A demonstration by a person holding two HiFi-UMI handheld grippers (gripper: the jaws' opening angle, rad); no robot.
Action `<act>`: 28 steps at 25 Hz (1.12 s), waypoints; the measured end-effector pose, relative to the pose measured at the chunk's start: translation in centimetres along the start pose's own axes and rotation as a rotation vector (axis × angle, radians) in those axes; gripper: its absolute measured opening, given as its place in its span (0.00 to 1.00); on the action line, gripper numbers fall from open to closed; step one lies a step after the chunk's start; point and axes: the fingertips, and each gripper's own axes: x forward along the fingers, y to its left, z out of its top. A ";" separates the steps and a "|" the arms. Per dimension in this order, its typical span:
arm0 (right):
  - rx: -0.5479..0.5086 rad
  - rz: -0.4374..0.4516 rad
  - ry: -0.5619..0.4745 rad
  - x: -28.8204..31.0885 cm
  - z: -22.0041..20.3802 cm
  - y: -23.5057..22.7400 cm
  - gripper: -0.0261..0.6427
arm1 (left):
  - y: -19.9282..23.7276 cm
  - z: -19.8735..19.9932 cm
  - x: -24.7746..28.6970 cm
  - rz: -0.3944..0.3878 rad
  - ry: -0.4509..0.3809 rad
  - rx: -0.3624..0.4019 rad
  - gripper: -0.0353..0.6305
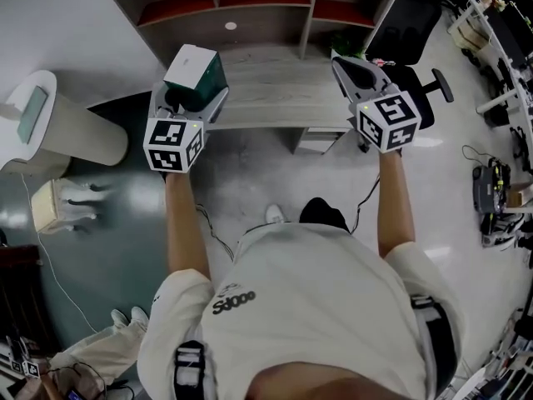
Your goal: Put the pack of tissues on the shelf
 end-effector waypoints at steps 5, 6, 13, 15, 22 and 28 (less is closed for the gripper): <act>0.019 0.023 0.022 3.7 -1.2 -1.7 0.03 | 1.8 -0.3 3.7 -0.004 0.018 -0.002 0.66; 0.018 0.028 0.027 4.5 -1.5 -2.3 0.03 | 2.1 -0.2 4.5 -0.005 0.020 0.001 0.66; 0.035 0.050 0.005 10.4 -1.9 -8.4 0.03 | 4.7 2.4 12.1 0.007 0.024 0.049 0.66; 0.045 0.063 0.005 11.9 -2.0 -10.2 0.03 | 5.3 3.4 14.5 0.010 0.033 0.080 0.66; 0.070 0.128 0.031 16.0 -3.8 -14.9 0.03 | 7.7 6.4 23.0 0.045 0.073 0.200 0.66; 0.085 0.187 0.034 18.7 -4.7 -17.8 0.03 | 9.5 6.9 29.4 0.093 0.163 0.343 0.66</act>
